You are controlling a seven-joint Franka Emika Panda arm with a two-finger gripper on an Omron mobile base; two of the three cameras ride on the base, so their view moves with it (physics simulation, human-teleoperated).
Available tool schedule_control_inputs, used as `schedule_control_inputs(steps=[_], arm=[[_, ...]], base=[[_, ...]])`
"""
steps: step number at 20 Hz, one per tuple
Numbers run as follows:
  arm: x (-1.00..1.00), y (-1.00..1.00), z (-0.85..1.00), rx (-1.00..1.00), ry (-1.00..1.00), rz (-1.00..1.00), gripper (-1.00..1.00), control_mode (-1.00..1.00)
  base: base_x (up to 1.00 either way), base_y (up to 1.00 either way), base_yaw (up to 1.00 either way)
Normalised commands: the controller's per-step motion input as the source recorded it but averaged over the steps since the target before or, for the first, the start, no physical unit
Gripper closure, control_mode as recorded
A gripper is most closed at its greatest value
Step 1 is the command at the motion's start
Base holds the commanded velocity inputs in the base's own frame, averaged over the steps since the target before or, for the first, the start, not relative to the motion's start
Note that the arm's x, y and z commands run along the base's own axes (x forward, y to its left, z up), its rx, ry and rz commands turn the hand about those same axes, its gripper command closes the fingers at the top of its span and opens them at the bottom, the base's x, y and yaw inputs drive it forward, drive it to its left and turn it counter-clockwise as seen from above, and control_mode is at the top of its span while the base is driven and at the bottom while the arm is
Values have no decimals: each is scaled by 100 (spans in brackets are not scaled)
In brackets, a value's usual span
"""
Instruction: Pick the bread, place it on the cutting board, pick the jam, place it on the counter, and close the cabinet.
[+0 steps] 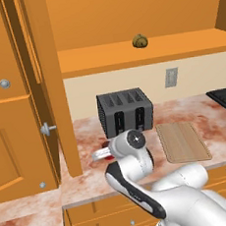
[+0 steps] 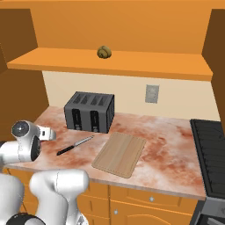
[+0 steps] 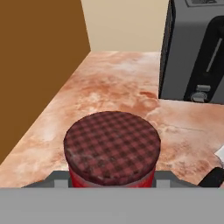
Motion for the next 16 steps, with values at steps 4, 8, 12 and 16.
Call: schedule_control_inputs(steps=[4, 8, 12, 16], arm=[[37, 3, -4, 0, 0, 0, 100, -100], [35, 1, 0, 0, 0, 0, 100, -100], [19, 0, -6, 0, 1, 0, 100, -100], [8, 1, -14, 0, 6, 0, 100, -100]], base=[[0, 0, 0], [0, 0, 0], [0, 0, 0], [0, 0, 0]])
